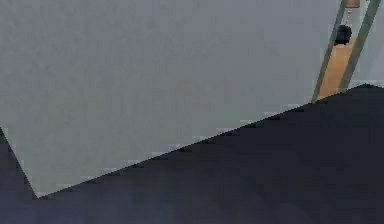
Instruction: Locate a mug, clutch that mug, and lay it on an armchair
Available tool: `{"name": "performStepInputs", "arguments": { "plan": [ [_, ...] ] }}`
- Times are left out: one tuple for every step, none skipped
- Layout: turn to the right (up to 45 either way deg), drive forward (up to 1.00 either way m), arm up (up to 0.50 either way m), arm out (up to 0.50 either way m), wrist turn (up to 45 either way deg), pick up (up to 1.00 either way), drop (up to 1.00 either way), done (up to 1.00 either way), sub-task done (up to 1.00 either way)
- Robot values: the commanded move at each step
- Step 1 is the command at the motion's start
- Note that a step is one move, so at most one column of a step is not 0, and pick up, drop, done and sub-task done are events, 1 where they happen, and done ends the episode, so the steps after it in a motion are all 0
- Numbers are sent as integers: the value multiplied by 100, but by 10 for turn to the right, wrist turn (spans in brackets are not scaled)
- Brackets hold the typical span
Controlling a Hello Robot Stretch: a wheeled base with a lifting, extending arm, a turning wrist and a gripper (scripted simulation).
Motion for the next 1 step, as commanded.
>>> {"name": "performStepInputs", "arguments": {
  "plan": [
    [-300, 0, 0, 0, 0, 0, 0, 0, 0]
  ]
}}
